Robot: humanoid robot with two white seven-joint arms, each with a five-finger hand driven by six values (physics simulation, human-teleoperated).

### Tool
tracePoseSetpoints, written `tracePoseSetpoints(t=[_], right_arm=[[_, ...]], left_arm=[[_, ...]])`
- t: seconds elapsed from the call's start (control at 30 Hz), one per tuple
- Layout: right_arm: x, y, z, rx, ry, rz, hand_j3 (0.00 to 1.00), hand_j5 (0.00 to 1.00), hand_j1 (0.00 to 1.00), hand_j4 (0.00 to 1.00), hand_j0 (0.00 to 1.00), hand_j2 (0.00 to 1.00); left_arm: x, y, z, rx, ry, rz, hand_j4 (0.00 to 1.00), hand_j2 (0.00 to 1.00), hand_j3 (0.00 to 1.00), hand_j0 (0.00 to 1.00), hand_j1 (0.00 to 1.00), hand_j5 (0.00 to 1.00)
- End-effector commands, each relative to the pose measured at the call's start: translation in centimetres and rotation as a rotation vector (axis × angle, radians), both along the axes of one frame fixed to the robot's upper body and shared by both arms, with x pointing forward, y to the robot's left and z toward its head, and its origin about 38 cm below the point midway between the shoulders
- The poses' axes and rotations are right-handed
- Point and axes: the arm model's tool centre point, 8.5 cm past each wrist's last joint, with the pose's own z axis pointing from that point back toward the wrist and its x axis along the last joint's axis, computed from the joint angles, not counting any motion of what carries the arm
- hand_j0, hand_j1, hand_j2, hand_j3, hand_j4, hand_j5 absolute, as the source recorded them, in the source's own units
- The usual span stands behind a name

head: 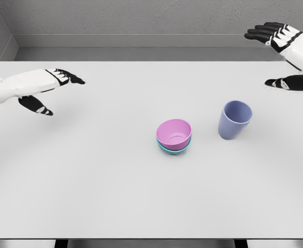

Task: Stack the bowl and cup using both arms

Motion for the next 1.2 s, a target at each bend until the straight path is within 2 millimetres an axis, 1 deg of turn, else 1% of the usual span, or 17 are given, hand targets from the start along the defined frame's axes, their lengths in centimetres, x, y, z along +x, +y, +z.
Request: tracePoseSetpoints(t=[0.0,0.03,0.07,0.1,0.13,0.2,0.3,0.33,0.37,0.43,0.53,0.6,0.73,0.87,1.03,1.1,1.17], right_arm=[[0.2,-0.5,0.0,-0.092,0.055,-0.009,1.00,1.00,1.00,1.00,1.00,1.00],[0.3,-0.4,0.0,-0.154,0.093,-0.001,1.00,1.00,1.00,1.00,1.00,1.00],[0.6,-0.2,0.7,-0.194,0.098,0.007,1.00,1.00,1.00,1.00,1.00,1.00],[0.7,0.2,1.1,-0.260,0.127,0.026,1.00,1.00,1.00,1.00,1.00,1.00],[1.1,0.7,1.4,-0.282,0.136,0.033,1.00,1.00,1.00,1.00,1.00,1.00],[1.5,1.5,1.0,-0.333,0.177,0.057,1.00,1.00,1.00,1.00,1.00,1.00],[4.1,3.7,-1.1,-0.384,0.268,0.103,1.00,1.00,1.00,1.00,1.00,1.00],[4.5,3.7,-1.4,-0.394,0.281,0.102,1.00,1.00,1.00,1.00,1.00,1.00],[4.6,4.1,-1.4,-0.409,0.285,0.112,1.00,1.00,1.00,1.00,1.00,1.00],[4.4,3.9,-2.0,-0.423,0.302,0.113,1.00,1.00,1.00,1.00,1.00,1.00],[4.1,3.4,-2.2,-0.440,0.309,0.111,1.00,1.00,1.00,1.00,1.00,1.00],[3.8,3.4,-2.8,-0.453,0.325,0.122,1.00,1.00,1.00,1.00,1.00,1.00],[3.7,3.6,-2.8,-0.447,0.329,0.133,1.00,1.00,1.00,1.00,1.00,1.00],[3.7,3.8,-3.5,-0.453,0.346,0.140,1.00,1.00,1.00,1.00,1.00,1.00],[3.2,4.4,-6.2,-0.482,0.414,0.173,1.00,1.00,1.00,1.00,1.00,1.00],[3.1,4.4,-6.8,-0.486,0.432,0.174,1.00,1.00,1.00,1.00,1.00,1.00],[3.2,4.4,-7.3,-0.489,0.447,0.170,1.00,1.00,1.00,1.00,1.00,1.00]], left_arm=[[0.1,0.3,-0.2,-0.008,0.008,0.014,1.00,1.00,1.00,1.00,1.00,1.00],[0.1,0.2,-0.2,-0.009,0.007,0.012,1.00,1.00,1.00,1.00,1.00,1.00],[0.1,0.1,-0.2,-0.009,0.008,0.009,1.00,1.00,1.00,1.00,1.00,1.00],[0.1,0.0,-0.1,-0.012,0.004,0.007,1.00,1.00,1.00,1.00,1.00,1.00],[0.1,0.0,-0.1,-0.012,0.004,0.007,1.00,1.00,1.00,1.00,1.00,1.00],[0.1,0.0,-0.1,-0.009,0.005,0.007,1.00,1.00,1.00,1.00,1.00,1.00],[0.0,-0.2,-0.3,-0.010,0.009,0.002,1.00,1.00,1.00,1.00,1.00,1.00],[-0.1,-0.1,-0.7,-0.008,0.017,0.004,1.00,1.00,1.00,1.00,1.00,1.00],[-0.1,0.0,-0.6,-0.007,0.014,0.006,1.00,1.00,1.00,1.00,1.00,1.00],[-0.1,0.0,-0.7,-0.008,0.016,0.005,1.00,1.00,1.00,1.00,1.00,1.00],[-0.1,-0.1,-0.7,-0.008,0.016,0.002,1.00,1.00,1.00,1.00,1.00,1.00],[-0.1,-0.3,-0.7,-0.011,0.015,-0.001,1.00,1.00,1.00,1.00,1.00,1.00],[-0.2,-0.2,-0.7,-0.008,0.016,0.000,1.00,1.00,1.00,1.00,1.00,1.00],[-0.2,-0.4,-0.6,-0.010,0.014,-0.006,1.00,1.00,1.00,1.00,1.00,1.00],[-0.2,-0.3,-0.7,-0.008,0.015,-0.004,1.00,1.00,1.00,1.00,1.00,1.00],[-0.1,-0.1,-0.8,-0.008,0.018,0.004,1.00,1.00,1.00,1.00,1.00,1.00],[-0.2,-0.3,-0.7,-0.008,0.016,-0.002,1.00,1.00,1.00,1.00,1.00,1.00]])
